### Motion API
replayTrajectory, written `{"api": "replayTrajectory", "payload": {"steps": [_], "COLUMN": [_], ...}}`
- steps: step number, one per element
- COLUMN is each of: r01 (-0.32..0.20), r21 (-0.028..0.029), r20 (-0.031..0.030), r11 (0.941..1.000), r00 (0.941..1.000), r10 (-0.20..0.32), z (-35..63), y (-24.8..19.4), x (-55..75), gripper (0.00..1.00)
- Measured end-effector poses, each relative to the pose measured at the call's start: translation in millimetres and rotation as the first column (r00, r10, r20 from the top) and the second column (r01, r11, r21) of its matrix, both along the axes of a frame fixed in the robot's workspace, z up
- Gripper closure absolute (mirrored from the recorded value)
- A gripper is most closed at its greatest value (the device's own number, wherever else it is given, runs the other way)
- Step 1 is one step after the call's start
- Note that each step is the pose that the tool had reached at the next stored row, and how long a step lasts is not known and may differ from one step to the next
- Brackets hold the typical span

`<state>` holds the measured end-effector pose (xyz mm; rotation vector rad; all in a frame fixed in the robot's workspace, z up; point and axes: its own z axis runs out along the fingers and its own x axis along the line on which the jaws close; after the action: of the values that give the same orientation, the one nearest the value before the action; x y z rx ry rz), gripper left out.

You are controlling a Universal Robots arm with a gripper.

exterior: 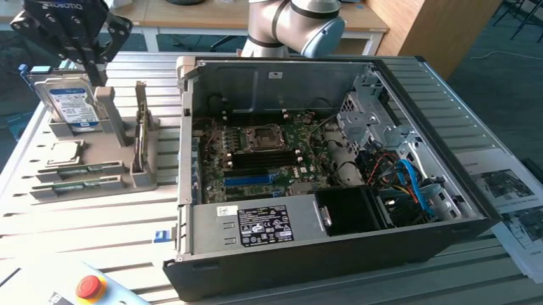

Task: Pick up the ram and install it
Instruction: 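Reach for the ram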

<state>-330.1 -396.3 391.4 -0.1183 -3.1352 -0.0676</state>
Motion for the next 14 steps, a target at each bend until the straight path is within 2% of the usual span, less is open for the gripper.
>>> {"api": "replayTrajectory", "payload": {"steps": [14], "r01": [0.000], "r21": [0.0000], "r20": [-0.0049], "r11": [1.0000], "r00": [1.0000], "r10": [0.000], "z": [-0.2], "y": [0.4], "x": [-40.5], "gripper": [0.90]}}
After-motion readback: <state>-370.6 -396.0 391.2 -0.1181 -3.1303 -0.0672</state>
